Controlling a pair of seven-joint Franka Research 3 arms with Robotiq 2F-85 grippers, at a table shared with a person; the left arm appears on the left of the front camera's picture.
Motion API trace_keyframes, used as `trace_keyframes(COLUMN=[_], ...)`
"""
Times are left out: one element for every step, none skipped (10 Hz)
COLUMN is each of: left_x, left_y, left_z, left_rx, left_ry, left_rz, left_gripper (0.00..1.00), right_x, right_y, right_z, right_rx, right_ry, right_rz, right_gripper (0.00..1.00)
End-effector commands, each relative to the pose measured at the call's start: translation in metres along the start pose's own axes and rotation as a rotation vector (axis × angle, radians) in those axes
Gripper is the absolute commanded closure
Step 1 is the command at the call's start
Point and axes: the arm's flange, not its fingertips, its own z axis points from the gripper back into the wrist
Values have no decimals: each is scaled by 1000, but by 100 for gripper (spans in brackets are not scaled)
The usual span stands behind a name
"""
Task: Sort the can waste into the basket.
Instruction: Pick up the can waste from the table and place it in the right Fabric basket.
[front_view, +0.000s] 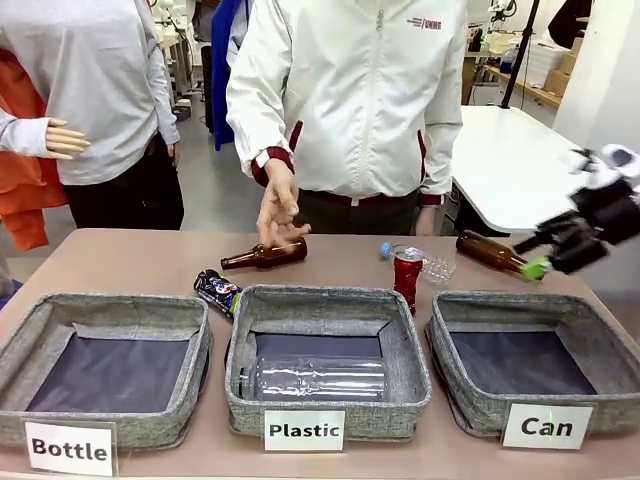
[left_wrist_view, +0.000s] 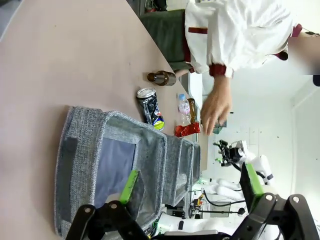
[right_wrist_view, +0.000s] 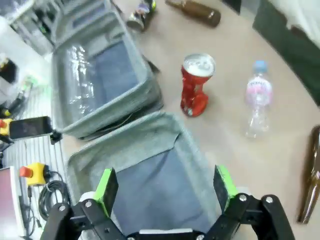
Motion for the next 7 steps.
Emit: trace_keyframes(left_x=[-1,-1,-1,-1,-1,-1,-1], left_y=[0,0,0,0,0,0,0], left_z=[1,1,1,1,1,1,1], left_rx=[-14,-14,-14,-14,-14,-14,-14], left_ry=[5,5,5,5,5,5,5], left_rz=[-20,-20,-20,-20,-20,-20,-20], left_gripper=[0,0,0,0,0,0,0], right_x=[-35,-43,-42,-30,-7,10,27], right_y=[27,28,19,5,-13,-34,-49], right_z=[14,13,7,-6,-24,-39,-52], right_rx=[-19,-15,-30,-73,-91,-113,-81], right_ry=[-81,-100,-110,-83,-45,8,27], right_rz=[8,14,12,-20,59,41,101], right_gripper=[0,0,0,0,0,0,0])
